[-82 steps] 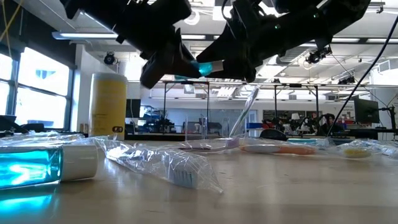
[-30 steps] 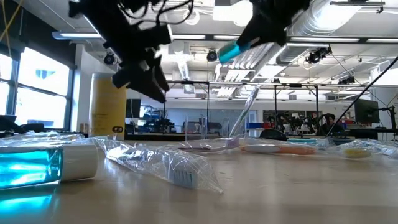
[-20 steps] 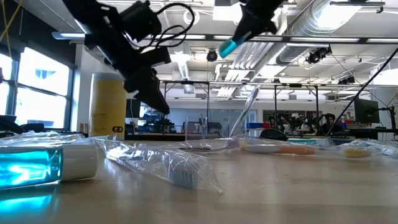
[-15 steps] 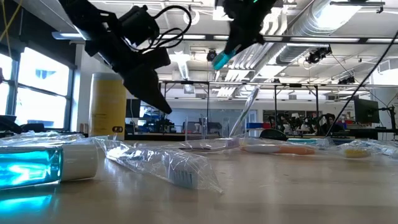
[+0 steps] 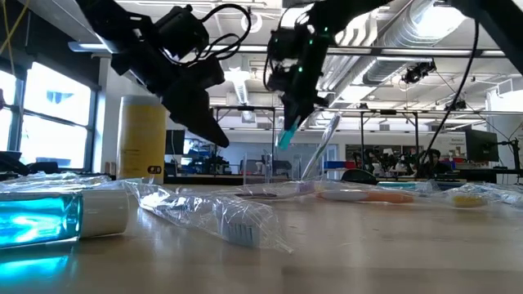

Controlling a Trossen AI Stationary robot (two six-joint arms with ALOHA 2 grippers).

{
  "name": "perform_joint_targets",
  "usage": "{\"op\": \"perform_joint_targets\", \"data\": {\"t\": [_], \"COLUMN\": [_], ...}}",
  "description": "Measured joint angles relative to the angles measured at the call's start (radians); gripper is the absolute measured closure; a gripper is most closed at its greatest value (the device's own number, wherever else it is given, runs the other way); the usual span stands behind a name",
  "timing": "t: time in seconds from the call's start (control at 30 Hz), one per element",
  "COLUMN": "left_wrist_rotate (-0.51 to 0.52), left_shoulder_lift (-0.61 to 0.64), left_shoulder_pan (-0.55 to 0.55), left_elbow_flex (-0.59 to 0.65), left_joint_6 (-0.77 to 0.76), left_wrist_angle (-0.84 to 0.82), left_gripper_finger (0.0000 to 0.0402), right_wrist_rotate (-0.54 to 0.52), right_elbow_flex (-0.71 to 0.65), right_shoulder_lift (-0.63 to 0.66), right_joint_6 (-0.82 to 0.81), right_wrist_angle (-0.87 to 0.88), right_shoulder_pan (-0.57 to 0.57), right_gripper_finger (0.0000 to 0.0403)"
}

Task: Pick & Place toothbrushing station
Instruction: Put the blue mouthwash bottle into the transparent organizer

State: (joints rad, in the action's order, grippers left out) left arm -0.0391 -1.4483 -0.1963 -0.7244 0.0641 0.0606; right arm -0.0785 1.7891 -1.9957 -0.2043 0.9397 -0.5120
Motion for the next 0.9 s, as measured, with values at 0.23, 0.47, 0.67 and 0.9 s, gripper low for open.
{"op": "perform_joint_targets", "data": {"t": [0.23, 0.47, 0.67, 0.9], "left_wrist_rotate": [0.0, 0.001, 0.001, 0.0], "left_shoulder_lift": [0.0, 0.0, 0.0, 0.0], "left_shoulder_pan": [0.0, 0.0, 0.0, 0.0], "left_elbow_flex": [0.036, 0.05, 0.05, 0.05], "left_joint_6": [-0.002, -0.016, -0.017, -0.017], "left_wrist_angle": [0.013, 0.053, 0.052, 0.051], "left_gripper_finger": [0.0132, 0.0132, 0.0132, 0.0132], "right_wrist_rotate": [0.008, 0.009, 0.041, 0.06], "right_elbow_flex": [0.007, 0.007, 0.007, 0.007], "right_shoulder_lift": [-0.053, -0.056, -0.056, -0.056], "right_joint_6": [0.0, -0.006, -0.01, -0.012], "right_wrist_angle": [0.023, 0.055, 0.089, 0.132], "right_shoulder_pan": [-0.039, -0.039, -0.039, -0.038], "right_gripper_finger": [0.0319, 0.0319, 0.0319, 0.0319]}}
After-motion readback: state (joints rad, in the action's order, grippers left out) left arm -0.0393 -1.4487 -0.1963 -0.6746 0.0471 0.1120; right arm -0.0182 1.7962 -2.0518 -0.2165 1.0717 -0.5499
